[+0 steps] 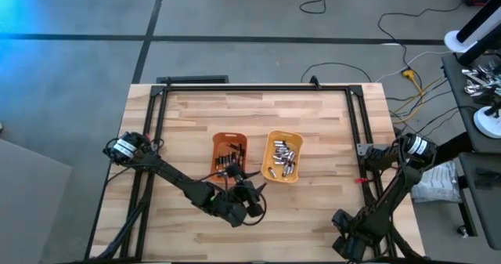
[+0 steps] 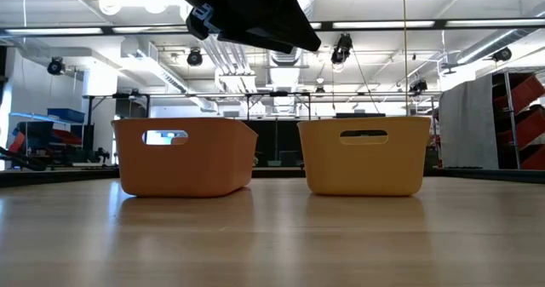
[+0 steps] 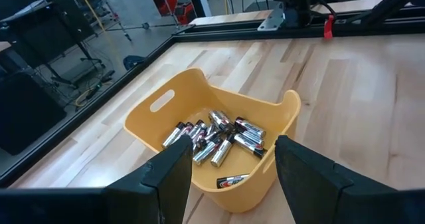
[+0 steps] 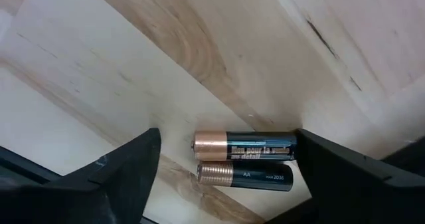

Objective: Sort batteries
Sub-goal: Put the brown-black battery into the orange bin

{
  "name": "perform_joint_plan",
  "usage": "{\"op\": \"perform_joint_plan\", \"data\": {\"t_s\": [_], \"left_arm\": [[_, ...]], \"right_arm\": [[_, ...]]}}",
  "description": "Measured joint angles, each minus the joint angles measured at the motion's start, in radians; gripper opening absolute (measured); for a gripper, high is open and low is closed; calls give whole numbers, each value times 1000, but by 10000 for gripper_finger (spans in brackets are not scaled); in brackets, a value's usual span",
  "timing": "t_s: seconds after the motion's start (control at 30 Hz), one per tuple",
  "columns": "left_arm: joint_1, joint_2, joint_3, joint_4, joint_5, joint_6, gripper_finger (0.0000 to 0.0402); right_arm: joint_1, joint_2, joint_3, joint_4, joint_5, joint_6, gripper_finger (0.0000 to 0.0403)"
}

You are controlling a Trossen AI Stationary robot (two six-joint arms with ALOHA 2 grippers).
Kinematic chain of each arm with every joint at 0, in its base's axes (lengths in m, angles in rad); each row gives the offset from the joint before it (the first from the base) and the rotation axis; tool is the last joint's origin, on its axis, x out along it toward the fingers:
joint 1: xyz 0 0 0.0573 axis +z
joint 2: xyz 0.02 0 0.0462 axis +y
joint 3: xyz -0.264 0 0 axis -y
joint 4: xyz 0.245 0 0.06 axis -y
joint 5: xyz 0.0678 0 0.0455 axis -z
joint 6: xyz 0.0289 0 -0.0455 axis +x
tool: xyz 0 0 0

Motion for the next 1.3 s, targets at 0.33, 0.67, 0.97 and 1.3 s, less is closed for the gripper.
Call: {"op": "perform_joint_plan", "data": {"t_s": [0.33, 0.67, 0.97, 1.3], "left_arm": [[0, 0, 0, 0, 9, 1, 192], [0, 0, 0, -4, 27, 13, 192], [-54, 0, -41, 18, -26, 200, 192], [-74, 0, -206, 670, 209, 552, 192]], "right_arm": [[0, 1, -2, -8, 25, -37, 236], [-125, -35, 39, -25, 133, -257, 223], [-299, -45, 166, 57, 558, -653, 222], [-472, -60, 186, 494, 367, -1089, 221]]}}
